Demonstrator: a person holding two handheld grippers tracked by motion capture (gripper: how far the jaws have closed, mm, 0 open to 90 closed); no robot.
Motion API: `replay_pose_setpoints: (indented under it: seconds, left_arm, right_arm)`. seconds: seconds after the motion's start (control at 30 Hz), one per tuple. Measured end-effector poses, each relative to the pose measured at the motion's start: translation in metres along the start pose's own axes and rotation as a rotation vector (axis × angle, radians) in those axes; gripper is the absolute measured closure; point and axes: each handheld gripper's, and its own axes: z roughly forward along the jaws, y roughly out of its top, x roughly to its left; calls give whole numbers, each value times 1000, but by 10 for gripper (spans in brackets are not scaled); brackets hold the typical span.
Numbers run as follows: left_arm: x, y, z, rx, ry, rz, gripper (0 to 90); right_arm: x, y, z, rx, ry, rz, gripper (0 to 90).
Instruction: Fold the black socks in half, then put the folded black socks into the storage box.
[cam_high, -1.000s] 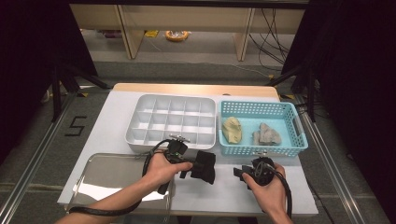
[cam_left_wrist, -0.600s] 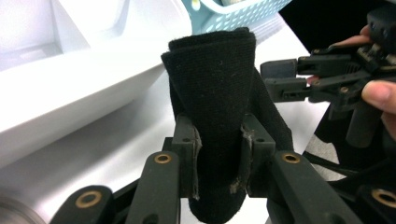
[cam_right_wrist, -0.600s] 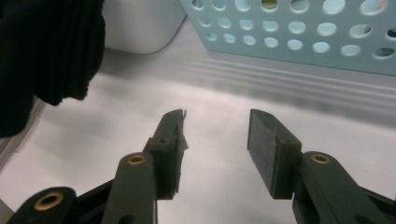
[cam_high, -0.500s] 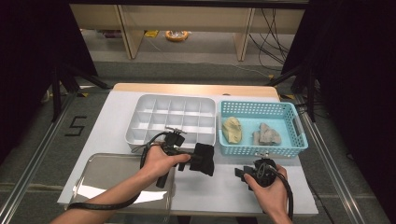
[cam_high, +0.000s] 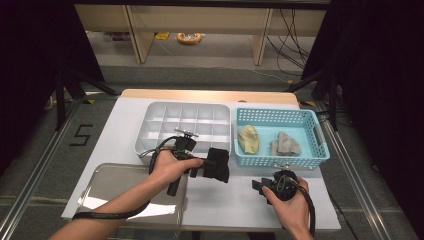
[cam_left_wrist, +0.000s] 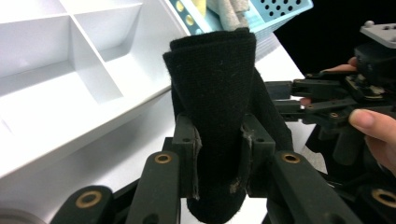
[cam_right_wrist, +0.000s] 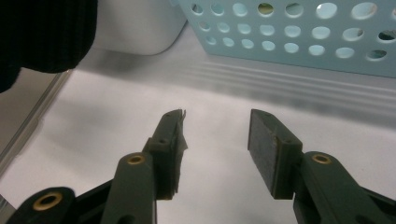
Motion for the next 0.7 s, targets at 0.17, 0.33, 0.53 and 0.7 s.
replay_pose_setpoints:
  seconds: [0.17, 0.33, 0.53, 0.7]
  left_arm:
    - [-1, 5, -5, 8, -4, 7, 714]
    - [-1, 11, -7, -5, 20, -5, 714]
    - [5, 22, -4, -56, 26, -16, 713]
    - [12, 27, 1, -70, 14, -39, 713]
  right_arm:
    - [2, 0, 0, 15, -13, 19, 560]
    - [-2, 1, 1, -5, -7, -2, 560]
    - [-2, 1, 2, -10, 1, -1, 559]
    - [0, 2, 2, 1, 16, 3, 559]
